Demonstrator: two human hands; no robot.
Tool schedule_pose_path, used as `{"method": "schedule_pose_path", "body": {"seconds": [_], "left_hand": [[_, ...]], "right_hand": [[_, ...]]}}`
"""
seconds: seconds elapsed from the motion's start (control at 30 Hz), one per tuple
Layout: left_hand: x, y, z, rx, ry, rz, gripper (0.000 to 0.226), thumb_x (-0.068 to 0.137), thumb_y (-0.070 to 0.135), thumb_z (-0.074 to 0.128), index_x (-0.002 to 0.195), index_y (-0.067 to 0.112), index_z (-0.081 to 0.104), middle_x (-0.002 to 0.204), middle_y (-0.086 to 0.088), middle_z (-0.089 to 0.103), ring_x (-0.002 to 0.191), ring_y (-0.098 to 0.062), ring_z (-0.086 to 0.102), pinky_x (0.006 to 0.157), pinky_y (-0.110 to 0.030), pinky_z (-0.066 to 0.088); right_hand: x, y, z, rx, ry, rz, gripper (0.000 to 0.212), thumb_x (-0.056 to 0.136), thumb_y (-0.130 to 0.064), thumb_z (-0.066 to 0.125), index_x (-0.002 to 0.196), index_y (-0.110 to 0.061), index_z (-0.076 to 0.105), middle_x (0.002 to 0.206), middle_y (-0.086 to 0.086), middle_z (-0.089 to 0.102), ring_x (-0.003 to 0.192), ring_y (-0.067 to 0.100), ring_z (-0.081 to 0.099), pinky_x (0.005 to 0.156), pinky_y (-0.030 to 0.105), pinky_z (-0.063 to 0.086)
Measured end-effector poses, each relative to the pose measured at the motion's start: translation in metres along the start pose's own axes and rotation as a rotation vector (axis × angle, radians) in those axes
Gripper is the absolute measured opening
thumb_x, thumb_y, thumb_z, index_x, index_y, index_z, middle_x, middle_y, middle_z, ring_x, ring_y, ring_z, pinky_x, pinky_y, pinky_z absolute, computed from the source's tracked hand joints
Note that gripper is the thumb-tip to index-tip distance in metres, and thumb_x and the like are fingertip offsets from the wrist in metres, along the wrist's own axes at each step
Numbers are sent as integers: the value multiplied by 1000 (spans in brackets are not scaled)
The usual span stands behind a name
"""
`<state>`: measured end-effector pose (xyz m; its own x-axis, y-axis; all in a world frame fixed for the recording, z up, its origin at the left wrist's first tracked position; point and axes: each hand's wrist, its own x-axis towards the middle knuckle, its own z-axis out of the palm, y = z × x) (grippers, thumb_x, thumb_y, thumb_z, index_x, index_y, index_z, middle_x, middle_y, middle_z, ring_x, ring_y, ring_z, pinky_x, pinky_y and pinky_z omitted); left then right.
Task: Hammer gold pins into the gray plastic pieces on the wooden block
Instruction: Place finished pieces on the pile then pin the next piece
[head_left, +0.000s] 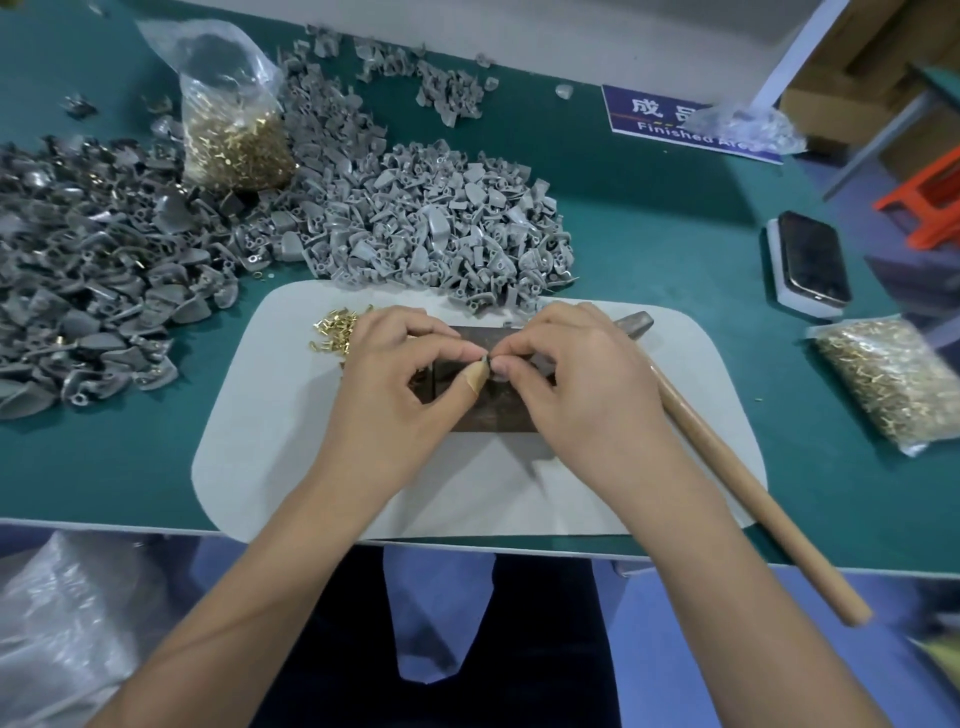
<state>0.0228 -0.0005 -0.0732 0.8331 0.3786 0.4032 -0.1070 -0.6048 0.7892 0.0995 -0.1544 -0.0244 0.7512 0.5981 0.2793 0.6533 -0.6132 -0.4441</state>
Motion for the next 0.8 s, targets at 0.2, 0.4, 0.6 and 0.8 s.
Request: {"method": "schedule_pose_path", "body": {"seconds": [0.2,0.4,0.6,0.8], "left_hand": [[0,-1,0,-3,11,-8,8,85,25,81,94,26,80,97,8,63,110,-16,50,99,-25,37],[1,-1,0,-5,10,-5,8,85,25,81,93,25,80,96,7,63,109,-15,51,98,-23,36],[1,-3,1,-7,17,5,8,84,21,82,91,23,80,96,7,63,107,-17,53,97,-20,34],[1,-3,0,6,21,25,9,82,19,83,88,24,78,95,9,63,106,-17,55,96,-17,32]], "right_hand": [[1,-2,0,-63,7,15,8,92,-31,71,86,-32,76,79,-14,56,93,12,47,74,39,47],[1,1,1,51,-6,134,8,89,-35,73,82,-37,76,79,-17,65,90,11,56,75,41,51],[-10,-10,4,-134,123,28,4,89,-32,73,85,-34,75,76,-17,57,85,13,54,64,31,39],[-9,-2,3,-32,70,37,5,89,-32,74,91,-36,78,80,-17,61,86,10,58,70,34,48]]}}
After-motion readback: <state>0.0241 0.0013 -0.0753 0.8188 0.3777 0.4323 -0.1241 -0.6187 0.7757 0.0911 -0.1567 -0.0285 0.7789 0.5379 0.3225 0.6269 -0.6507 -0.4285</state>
